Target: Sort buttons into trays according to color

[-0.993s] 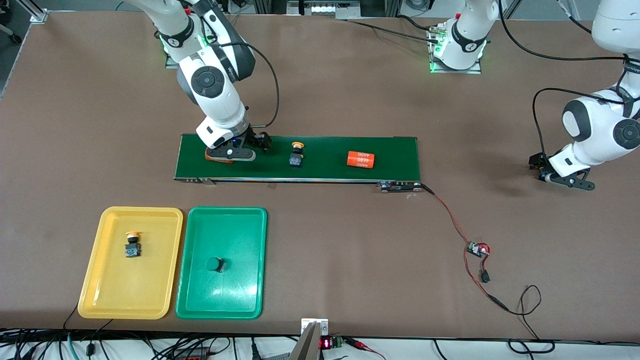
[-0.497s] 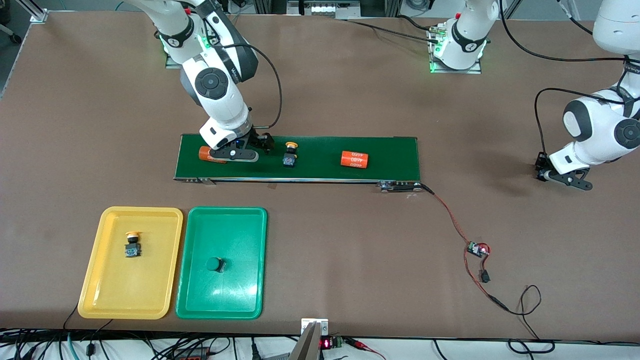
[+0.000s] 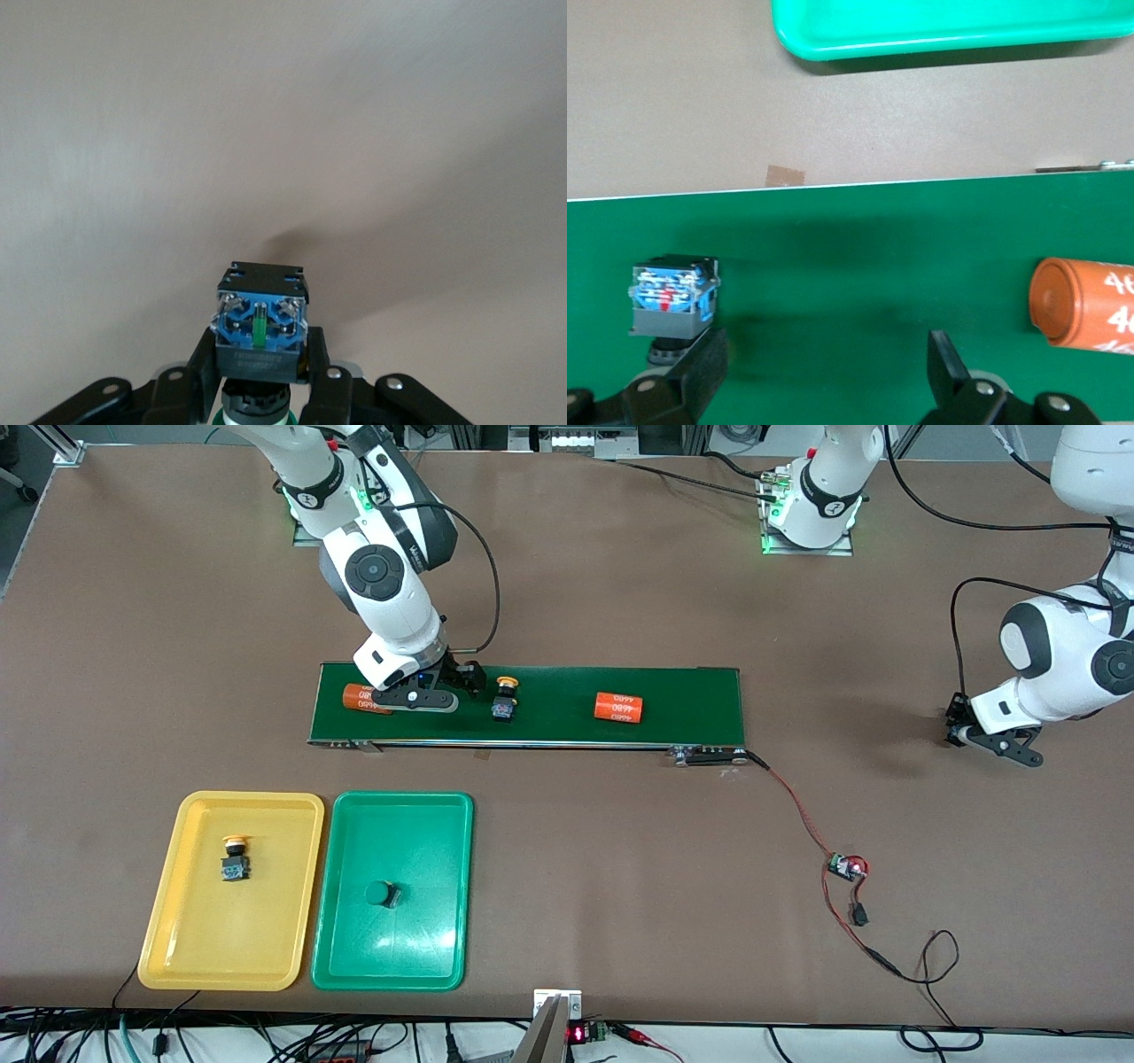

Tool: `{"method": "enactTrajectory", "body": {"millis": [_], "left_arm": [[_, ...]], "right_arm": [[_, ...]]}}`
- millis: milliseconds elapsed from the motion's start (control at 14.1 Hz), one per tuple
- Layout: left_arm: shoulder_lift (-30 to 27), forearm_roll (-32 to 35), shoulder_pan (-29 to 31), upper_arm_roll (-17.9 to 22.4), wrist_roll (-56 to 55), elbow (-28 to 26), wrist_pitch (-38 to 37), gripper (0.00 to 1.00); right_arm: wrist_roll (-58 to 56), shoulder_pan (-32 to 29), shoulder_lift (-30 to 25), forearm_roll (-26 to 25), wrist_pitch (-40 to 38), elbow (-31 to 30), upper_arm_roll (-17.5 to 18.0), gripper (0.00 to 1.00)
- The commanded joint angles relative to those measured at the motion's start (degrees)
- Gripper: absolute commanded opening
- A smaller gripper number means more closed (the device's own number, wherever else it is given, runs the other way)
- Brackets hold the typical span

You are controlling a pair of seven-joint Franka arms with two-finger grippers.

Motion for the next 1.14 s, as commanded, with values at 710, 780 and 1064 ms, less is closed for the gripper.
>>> {"method": "enactTrajectory", "body": {"millis": [710,780,1064], "left_arm": [[-7.13,-1.13,-13.00,-26.92,-60.39,3.24,-17.19,0.00],[-6.69,-1.65,-14.04,-27.54,-62.60,3.24,-16.84,0.00],[-0.99,-5.52,-18.00,-27.63,-66.04,9.21,-16.57,0.00]], "right_arm": [[-1.61,1.16,3.84,-1.44,0.24,3.79,-0.34,1.00],[-1.52,1.25,3.93,-1.44,0.24,3.79,-0.34,1.00],[-1.17,1.34,5.33,-1.44,0.24,4.76,-0.34,1.00]]}}
